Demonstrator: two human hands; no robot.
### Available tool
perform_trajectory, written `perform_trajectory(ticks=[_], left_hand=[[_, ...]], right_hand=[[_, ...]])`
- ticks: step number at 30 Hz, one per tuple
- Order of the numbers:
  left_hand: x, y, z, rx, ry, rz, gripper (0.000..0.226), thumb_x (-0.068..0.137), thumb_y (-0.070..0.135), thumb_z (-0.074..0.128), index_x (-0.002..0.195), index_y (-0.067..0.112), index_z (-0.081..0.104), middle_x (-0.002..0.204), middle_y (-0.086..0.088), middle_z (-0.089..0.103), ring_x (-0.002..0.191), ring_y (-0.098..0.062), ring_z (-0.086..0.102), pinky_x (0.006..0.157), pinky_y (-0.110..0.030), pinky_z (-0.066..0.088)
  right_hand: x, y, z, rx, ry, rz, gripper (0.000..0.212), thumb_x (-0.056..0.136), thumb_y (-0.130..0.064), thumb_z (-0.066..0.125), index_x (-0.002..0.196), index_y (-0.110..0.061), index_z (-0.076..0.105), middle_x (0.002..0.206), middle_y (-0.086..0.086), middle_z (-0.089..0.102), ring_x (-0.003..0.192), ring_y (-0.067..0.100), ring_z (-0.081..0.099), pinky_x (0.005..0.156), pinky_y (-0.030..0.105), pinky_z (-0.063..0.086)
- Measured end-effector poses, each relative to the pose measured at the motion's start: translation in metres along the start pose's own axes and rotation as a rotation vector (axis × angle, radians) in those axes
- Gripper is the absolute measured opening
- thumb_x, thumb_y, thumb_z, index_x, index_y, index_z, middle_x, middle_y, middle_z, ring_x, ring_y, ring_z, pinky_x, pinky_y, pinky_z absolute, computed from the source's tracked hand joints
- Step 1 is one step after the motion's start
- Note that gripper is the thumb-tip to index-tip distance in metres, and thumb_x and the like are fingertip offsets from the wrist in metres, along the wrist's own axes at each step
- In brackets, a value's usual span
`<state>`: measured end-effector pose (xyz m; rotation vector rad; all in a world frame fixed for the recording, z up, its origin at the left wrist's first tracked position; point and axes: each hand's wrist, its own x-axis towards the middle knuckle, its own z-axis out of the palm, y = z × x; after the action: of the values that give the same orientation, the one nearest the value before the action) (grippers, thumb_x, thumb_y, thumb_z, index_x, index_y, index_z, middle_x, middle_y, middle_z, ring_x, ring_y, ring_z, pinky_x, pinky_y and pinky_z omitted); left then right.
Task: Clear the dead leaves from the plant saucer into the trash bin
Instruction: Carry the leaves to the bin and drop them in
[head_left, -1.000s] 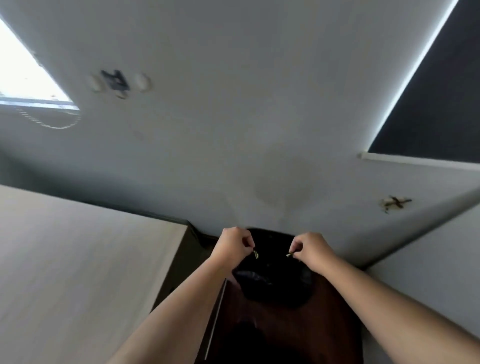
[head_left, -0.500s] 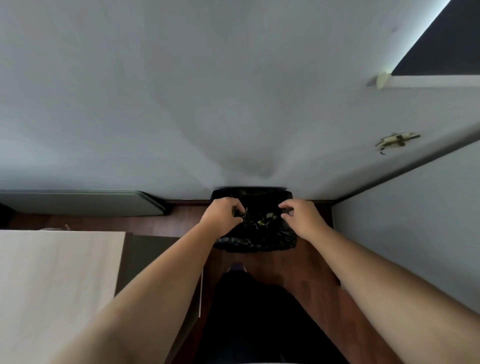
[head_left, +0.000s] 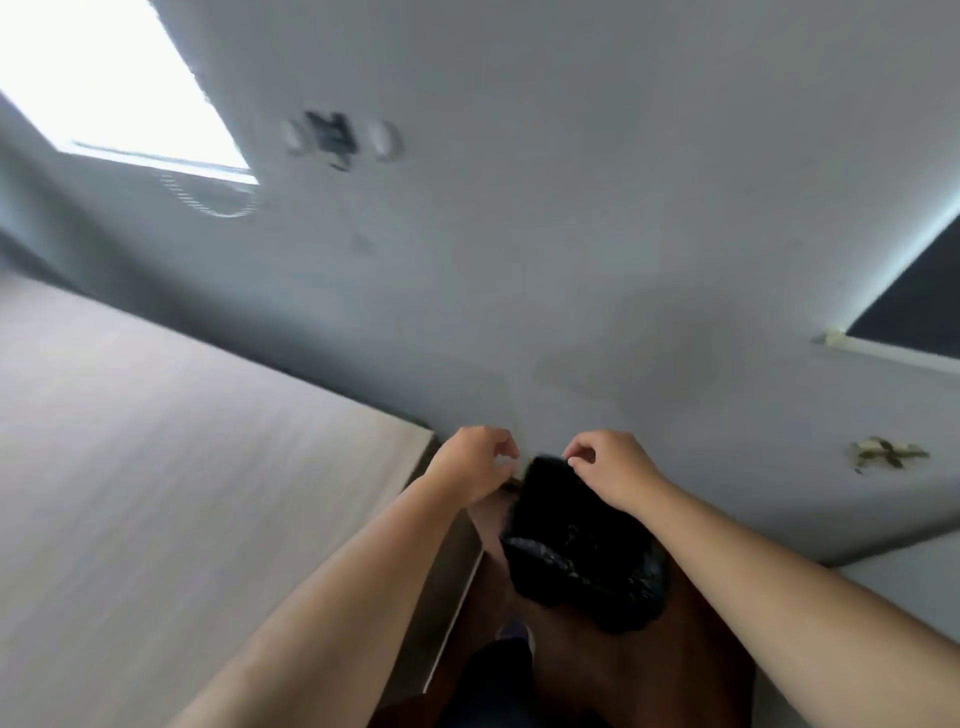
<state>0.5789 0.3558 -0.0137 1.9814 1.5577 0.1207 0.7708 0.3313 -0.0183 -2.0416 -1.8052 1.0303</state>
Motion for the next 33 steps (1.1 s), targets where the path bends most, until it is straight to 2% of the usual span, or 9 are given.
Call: perform_trajectory(ticks=[5, 10, 16, 18, 21, 24, 26, 28, 33], left_hand=[[-0.110, -0.057, -0.060, -0.065, 0.253, -0.213, 0.016, 0.080, 0.019, 0.065, 0.095, 0.017, 0.070, 0.103, -0.005, 0.072, 0.098, -0.023, 0.065, 0.088, -0.034, 0.053], [-0.257, -0.131, -0.084, -0.179, 0.506, -0.533, 0.013, 0.081, 0.025, 0.065, 0.091, 0.021, 0.072, 0.098, -0.003, 0.074, 0.092, -0.017, 0.068, 0.085, -0.031, 0.055], [-0.419, -0.216, -0.075, -0.252, 0.650, -0.863, 0.011, 0.080, 0.024, 0.063, 0.086, 0.021, 0.072, 0.094, 0.000, 0.075, 0.090, -0.017, 0.068, 0.084, -0.029, 0.055], [-0.461, -0.243, -0.075, -0.278, 0.705, -0.927, 0.009, 0.079, 0.023, 0.064, 0.084, 0.021, 0.072, 0.092, -0.001, 0.075, 0.090, -0.018, 0.068, 0.084, -0.029, 0.054], [-0.511, -0.282, -0.078, -0.293, 0.730, -0.984, 0.011, 0.079, 0.017, 0.063, 0.084, 0.015, 0.072, 0.095, -0.007, 0.074, 0.093, -0.023, 0.066, 0.085, -0.031, 0.053], [-0.553, -0.320, -0.084, -0.301, 0.752, -1.008, 0.011, 0.081, 0.011, 0.061, 0.086, 0.009, 0.071, 0.096, -0.008, 0.073, 0.094, -0.022, 0.065, 0.085, -0.025, 0.051], [-0.576, -0.342, -0.090, -0.266, 0.762, -1.044, 0.013, 0.081, 0.013, 0.060, 0.088, 0.012, 0.071, 0.099, -0.004, 0.073, 0.095, -0.021, 0.065, 0.078, -0.021, 0.047], [-0.591, -0.365, -0.094, -0.250, 0.761, -1.063, 0.014, 0.080, 0.014, 0.060, 0.089, 0.015, 0.071, 0.102, -0.004, 0.072, 0.095, -0.023, 0.064, 0.079, -0.026, 0.049], [-0.591, -0.410, -0.099, -0.173, 0.599, -1.037, 0.028, 0.081, 0.019, 0.063, 0.109, 0.017, 0.062, 0.120, -0.004, 0.058, 0.106, -0.025, 0.059, 0.083, -0.029, 0.044]], right_hand=[[-0.026, -0.116, 0.034, -0.055, -0.073, -0.307, 0.015, 0.083, -0.017, 0.059, 0.087, -0.018, 0.073, 0.093, 0.006, 0.075, 0.091, 0.024, 0.066, 0.078, 0.027, 0.047], [-0.080, -0.221, 0.107, -0.143, -0.251, -0.603, 0.014, 0.085, -0.016, 0.061, 0.089, -0.018, 0.074, 0.096, 0.002, 0.074, 0.086, 0.015, 0.064, 0.076, 0.019, 0.043], [-0.162, -0.323, 0.209, -0.224, -0.447, -0.819, 0.014, 0.084, -0.014, 0.061, 0.087, -0.016, 0.075, 0.085, 0.002, 0.070, 0.078, 0.015, 0.062, 0.065, 0.020, 0.048], [-0.184, -0.352, 0.246, -0.242, -0.479, -0.870, 0.014, 0.081, -0.014, 0.062, 0.085, -0.019, 0.075, 0.080, 0.000, 0.069, 0.079, 0.015, 0.063, 0.070, 0.022, 0.049], [-0.212, -0.392, 0.296, -0.247, -0.520, -0.908, 0.015, 0.081, -0.014, 0.062, 0.086, -0.018, 0.075, 0.077, -0.001, 0.068, 0.080, 0.015, 0.063, 0.071, 0.020, 0.044], [-0.234, -0.423, 0.343, -0.260, -0.533, -0.935, 0.017, 0.082, -0.012, 0.060, 0.090, -0.016, 0.075, 0.088, 0.003, 0.074, 0.079, 0.013, 0.059, 0.070, 0.018, 0.040], [-0.246, -0.438, 0.373, -0.285, -0.553, -0.936, 0.018, 0.082, -0.011, 0.059, 0.094, -0.014, 0.074, 0.095, 0.002, 0.074, 0.078, 0.010, 0.056, 0.070, 0.018, 0.040], [-0.252, -0.448, 0.399, -0.303, -0.585, -0.921, 0.018, 0.082, -0.013, 0.061, 0.097, -0.015, 0.072, 0.100, 0.003, 0.071, 0.078, 0.011, 0.057, 0.069, 0.019, 0.041], [-0.258, -0.462, 0.446, -0.436, -0.657, -0.937, 0.032, 0.081, -0.024, 0.067, 0.113, -0.021, 0.064, 0.115, 0.006, 0.061, 0.094, 0.019, 0.061, 0.082, 0.026, 0.047]])
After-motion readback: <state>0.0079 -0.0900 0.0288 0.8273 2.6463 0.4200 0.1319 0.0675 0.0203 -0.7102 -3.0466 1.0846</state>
